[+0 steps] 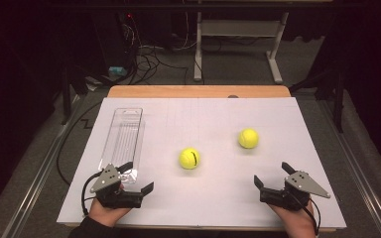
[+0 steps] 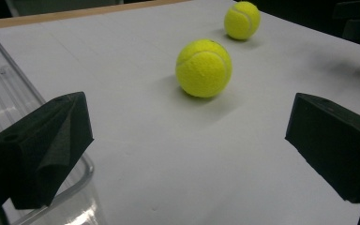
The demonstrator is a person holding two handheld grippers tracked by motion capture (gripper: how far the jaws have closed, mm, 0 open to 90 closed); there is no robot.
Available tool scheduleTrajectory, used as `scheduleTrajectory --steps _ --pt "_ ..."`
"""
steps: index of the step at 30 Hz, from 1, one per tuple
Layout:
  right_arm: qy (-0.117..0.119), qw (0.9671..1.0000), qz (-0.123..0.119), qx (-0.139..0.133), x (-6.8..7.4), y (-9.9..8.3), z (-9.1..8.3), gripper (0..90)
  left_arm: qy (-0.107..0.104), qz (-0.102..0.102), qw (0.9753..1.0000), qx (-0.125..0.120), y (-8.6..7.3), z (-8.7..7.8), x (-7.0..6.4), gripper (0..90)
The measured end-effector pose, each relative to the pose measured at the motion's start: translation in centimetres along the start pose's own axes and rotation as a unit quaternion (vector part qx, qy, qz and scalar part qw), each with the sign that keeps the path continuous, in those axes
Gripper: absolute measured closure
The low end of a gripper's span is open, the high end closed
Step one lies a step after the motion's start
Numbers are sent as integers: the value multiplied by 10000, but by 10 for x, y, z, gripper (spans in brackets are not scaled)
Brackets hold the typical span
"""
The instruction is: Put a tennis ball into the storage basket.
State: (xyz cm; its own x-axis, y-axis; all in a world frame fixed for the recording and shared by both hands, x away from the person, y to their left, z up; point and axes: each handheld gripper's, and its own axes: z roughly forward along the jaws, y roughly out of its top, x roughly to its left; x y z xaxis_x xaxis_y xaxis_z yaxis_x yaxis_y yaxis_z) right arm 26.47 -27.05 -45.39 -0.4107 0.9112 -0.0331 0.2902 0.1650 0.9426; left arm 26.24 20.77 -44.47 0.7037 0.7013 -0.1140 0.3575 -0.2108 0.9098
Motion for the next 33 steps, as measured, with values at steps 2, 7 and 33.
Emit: scheduleTrajectory --steps 2,7,33 --pt "4 10000 -19 2 0 0 0 0 -57 11 10000 3 1 3 -4 15" --pt "4 10000 -16 7 1 0 1 0 -149 140 9998 79 3 11 -12 15" --pt "45 10000 52 16 -1 1 3 0 -315 275 9968 684 12 41 -30 18"
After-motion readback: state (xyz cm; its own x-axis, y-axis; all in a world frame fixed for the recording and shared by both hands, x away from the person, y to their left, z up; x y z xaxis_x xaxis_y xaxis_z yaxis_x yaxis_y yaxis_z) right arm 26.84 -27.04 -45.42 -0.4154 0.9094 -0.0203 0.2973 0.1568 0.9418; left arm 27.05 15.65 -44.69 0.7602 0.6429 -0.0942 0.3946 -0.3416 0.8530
